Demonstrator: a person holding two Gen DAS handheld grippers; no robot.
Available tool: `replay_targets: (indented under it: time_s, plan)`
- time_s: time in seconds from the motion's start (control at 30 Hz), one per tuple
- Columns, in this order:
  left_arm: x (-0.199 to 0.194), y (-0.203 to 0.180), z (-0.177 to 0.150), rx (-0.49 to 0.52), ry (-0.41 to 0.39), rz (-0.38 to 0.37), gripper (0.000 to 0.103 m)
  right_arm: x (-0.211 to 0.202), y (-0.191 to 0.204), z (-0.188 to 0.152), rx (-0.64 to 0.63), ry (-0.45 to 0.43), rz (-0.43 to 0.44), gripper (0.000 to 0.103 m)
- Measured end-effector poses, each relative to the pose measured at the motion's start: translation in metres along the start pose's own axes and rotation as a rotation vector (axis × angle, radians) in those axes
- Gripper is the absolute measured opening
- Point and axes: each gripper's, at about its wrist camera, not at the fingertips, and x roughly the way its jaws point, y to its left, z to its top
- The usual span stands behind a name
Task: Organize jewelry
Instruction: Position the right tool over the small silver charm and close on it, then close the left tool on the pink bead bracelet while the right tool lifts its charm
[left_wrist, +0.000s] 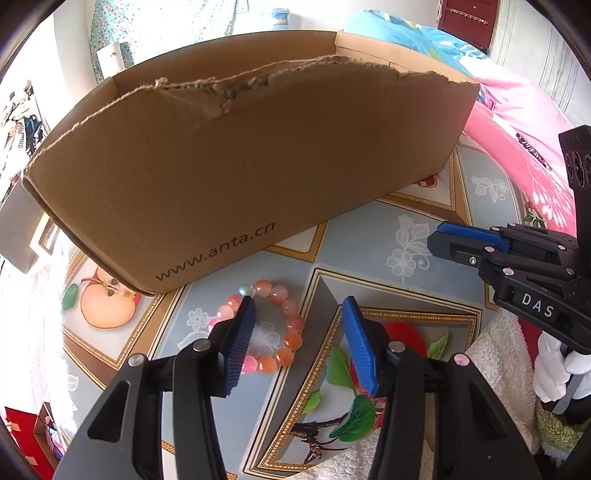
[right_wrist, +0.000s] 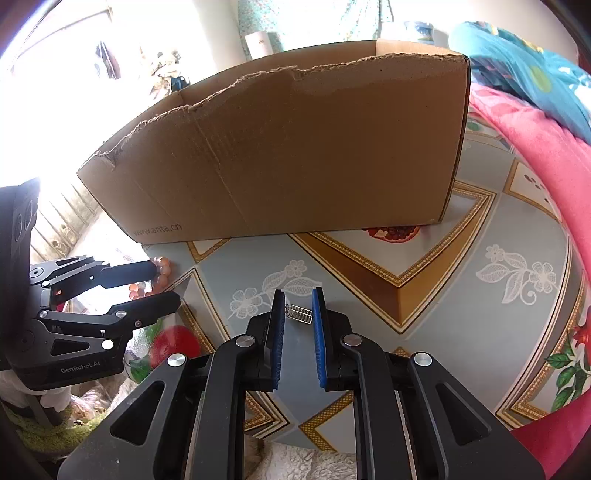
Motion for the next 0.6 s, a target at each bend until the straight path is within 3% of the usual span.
replay_targets:
  time_s: [0.6]
  plan:
    - [0.002,-0.003,0.001,0.0,0.008,0.012,0.048,0.005,-0.035,0.004,0.066,0.004,0.072,0.013]
